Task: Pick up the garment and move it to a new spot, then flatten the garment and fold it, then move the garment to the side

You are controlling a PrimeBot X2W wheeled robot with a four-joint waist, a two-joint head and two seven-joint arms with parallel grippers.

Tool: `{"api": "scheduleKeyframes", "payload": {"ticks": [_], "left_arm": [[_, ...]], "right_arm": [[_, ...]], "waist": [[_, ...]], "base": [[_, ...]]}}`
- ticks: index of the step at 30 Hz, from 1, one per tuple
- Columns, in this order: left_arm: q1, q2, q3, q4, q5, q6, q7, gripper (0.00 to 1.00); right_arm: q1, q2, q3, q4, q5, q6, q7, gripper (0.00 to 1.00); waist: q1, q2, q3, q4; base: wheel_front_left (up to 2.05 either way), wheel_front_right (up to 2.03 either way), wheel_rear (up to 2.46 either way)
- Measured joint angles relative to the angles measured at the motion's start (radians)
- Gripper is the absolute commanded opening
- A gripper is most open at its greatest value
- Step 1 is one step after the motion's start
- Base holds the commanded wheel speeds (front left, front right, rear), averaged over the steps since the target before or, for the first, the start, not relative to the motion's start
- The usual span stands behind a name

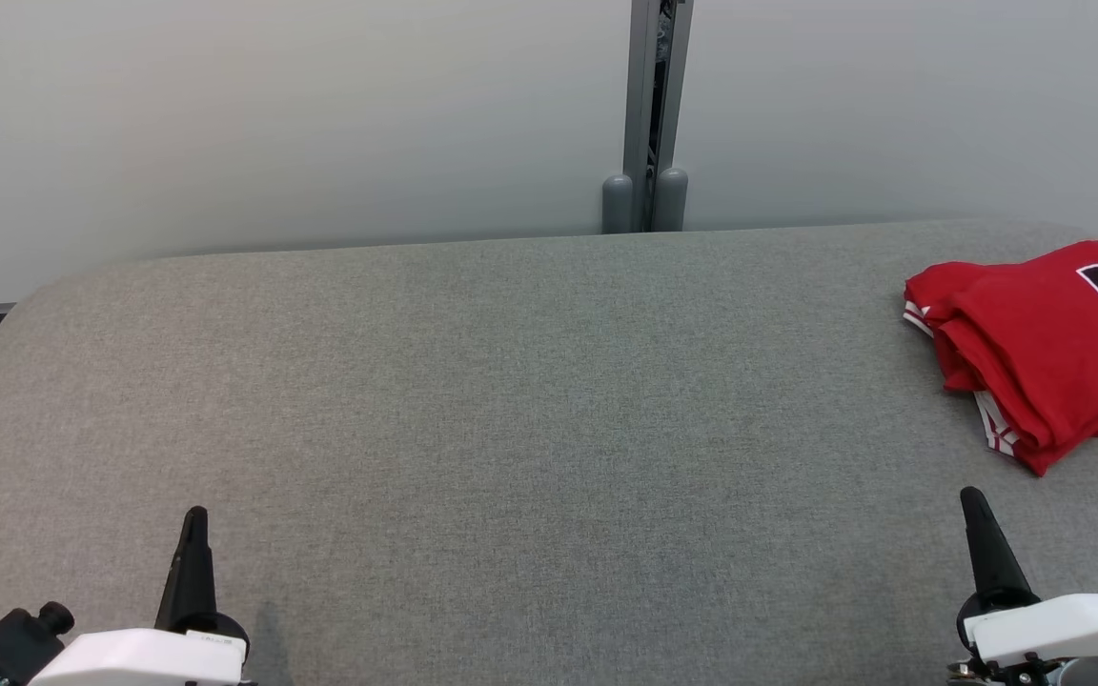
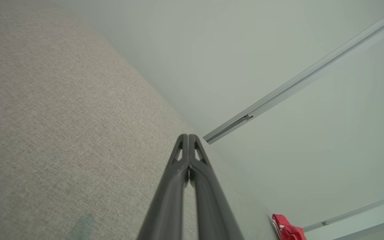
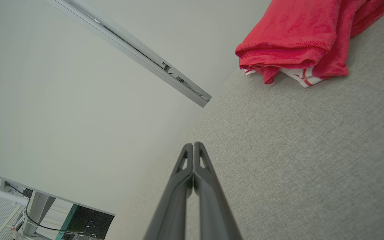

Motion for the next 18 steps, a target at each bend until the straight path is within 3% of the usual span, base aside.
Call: {"api": "scheduleKeyframes", "payload": {"ticks": [18], "left_arm": [[-0.033,0.003,0.006,0.004,-0.194,-0.013,0.051,0.0]], "right_arm": [[-0.021,0.005,-0.026,-0.007,0.179,0.0,0.052,0.0]], "waist": [[0.0,0.0,0.003,0.001]], "base": [[0.0,0.0,0.0]]}}
